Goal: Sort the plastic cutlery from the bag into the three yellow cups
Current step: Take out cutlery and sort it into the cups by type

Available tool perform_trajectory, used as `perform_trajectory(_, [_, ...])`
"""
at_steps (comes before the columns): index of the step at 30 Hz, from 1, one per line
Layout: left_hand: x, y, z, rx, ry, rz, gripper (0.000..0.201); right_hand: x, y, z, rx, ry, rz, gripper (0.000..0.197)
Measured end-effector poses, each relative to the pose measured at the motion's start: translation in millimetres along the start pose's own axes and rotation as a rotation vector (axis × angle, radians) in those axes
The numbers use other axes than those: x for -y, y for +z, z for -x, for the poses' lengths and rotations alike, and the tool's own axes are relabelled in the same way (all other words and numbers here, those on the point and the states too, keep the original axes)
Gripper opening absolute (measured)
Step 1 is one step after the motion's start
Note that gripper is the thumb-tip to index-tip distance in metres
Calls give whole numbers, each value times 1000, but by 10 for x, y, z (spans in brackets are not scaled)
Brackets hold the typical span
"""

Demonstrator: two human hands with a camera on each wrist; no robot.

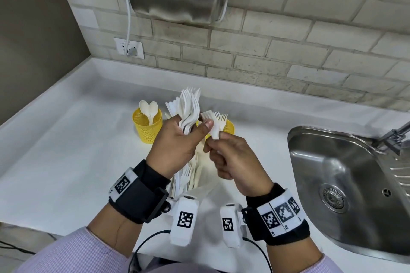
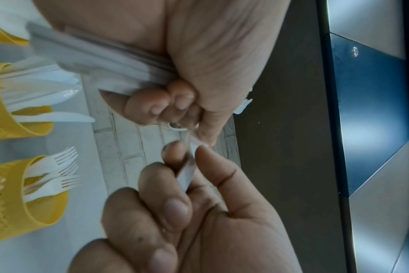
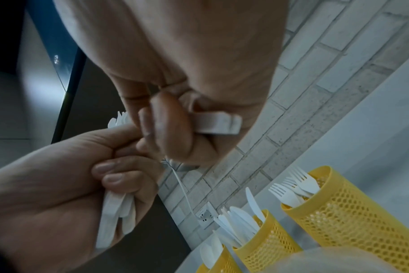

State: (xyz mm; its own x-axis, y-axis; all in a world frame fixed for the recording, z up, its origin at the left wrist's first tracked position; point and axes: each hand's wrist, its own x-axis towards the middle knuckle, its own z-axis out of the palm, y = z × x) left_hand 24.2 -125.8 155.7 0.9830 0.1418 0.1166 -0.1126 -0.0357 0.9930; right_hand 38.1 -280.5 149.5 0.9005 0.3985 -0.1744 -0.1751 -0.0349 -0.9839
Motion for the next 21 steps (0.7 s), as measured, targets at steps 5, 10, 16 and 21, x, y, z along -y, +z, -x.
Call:
perform_trajectory(5, [50,-19,-5,9,-53,8,10,129,-31,25,-171,-280,28,14])
perform_trajectory(10, [42,10,2,122,-84,76,11,253,-39,-37,-198,-373,111,16])
perform_trajectory(16, [76,30,-3,228,-113,77,25,264,-114,-101,-77,-337,174,21])
perform_trajectory(21, [108,30,-29,262,-123,89,28,252,-120,-135,-65,-296,46,23])
